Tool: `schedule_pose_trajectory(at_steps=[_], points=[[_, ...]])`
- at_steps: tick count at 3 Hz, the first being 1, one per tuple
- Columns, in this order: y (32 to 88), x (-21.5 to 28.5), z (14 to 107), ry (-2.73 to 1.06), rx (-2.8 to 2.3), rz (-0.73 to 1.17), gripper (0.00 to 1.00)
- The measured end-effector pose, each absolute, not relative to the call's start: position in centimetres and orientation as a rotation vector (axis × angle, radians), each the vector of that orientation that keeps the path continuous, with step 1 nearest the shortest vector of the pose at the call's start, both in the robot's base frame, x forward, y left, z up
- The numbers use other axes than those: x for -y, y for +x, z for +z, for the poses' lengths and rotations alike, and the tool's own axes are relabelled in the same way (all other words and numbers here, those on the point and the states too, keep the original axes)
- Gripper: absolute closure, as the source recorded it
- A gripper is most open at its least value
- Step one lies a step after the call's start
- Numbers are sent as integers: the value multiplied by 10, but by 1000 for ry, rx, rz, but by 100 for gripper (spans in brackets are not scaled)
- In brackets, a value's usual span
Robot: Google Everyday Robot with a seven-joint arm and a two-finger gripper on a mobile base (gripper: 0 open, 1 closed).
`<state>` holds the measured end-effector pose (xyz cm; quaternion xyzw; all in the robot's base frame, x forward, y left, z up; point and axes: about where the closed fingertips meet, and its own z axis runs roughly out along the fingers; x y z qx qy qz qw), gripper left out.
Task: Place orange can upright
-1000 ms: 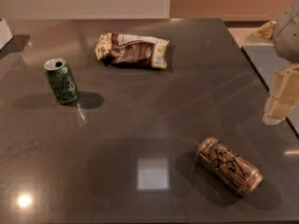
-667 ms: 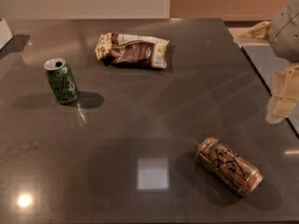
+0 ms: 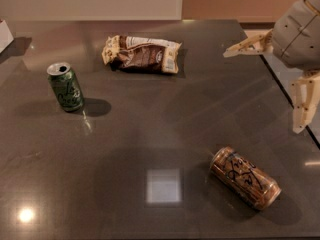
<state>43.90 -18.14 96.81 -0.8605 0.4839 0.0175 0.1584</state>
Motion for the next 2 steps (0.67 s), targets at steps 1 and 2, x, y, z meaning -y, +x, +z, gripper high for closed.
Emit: schedule_pose_trajectory(at_steps=[1, 2], points=[[424, 177, 963, -2569, -1157, -2, 0], [408, 178, 954, -2663, -941, -32, 0]])
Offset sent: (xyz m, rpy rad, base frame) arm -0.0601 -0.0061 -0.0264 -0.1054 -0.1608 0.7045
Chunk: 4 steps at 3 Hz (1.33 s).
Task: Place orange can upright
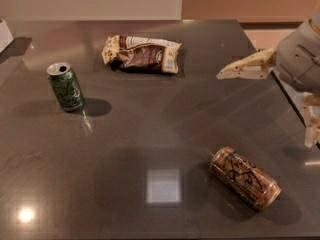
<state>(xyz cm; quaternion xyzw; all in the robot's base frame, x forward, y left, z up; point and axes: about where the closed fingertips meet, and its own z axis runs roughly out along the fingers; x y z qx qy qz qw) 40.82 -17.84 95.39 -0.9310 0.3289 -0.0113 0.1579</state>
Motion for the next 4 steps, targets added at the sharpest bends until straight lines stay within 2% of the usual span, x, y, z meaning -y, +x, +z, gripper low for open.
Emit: schedule_pose_trajectory(at_steps=[2, 4], points=[[379, 182, 936, -2895, -457, -65, 0], [369, 183, 924, -3012, -190, -94, 0]])
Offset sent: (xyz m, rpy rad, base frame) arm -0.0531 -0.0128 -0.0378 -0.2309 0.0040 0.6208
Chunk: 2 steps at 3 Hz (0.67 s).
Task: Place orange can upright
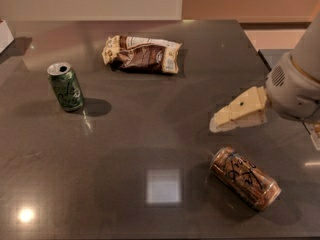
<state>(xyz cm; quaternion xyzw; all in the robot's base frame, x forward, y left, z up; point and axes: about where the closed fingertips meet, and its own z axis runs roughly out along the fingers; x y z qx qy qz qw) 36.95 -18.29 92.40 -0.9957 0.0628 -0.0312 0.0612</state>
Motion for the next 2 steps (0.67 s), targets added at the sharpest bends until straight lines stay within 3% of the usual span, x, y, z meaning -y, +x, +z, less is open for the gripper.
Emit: schedule_pose_trajectory(at_steps=[2], points=[[365, 185, 914, -3101, -85, -124, 0]])
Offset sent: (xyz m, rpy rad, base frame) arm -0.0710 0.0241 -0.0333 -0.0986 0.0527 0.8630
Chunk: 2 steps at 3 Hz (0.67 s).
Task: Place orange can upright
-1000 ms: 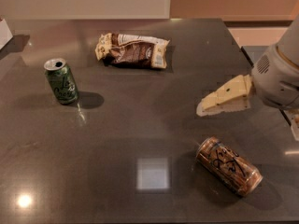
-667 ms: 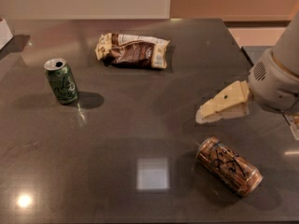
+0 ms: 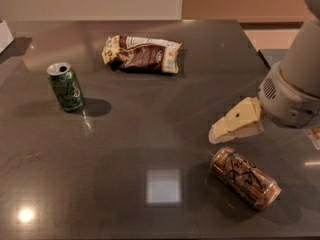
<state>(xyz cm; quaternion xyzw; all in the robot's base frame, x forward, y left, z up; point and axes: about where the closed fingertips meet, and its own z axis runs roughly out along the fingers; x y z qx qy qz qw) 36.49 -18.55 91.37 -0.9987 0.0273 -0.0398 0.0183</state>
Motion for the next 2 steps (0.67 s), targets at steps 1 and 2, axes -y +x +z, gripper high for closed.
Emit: schedule_pose_trajectory(at_steps=[1, 2], points=[[368, 178, 922, -3025, -46, -110, 0], [369, 171, 928, -2974, -25, -103, 0]])
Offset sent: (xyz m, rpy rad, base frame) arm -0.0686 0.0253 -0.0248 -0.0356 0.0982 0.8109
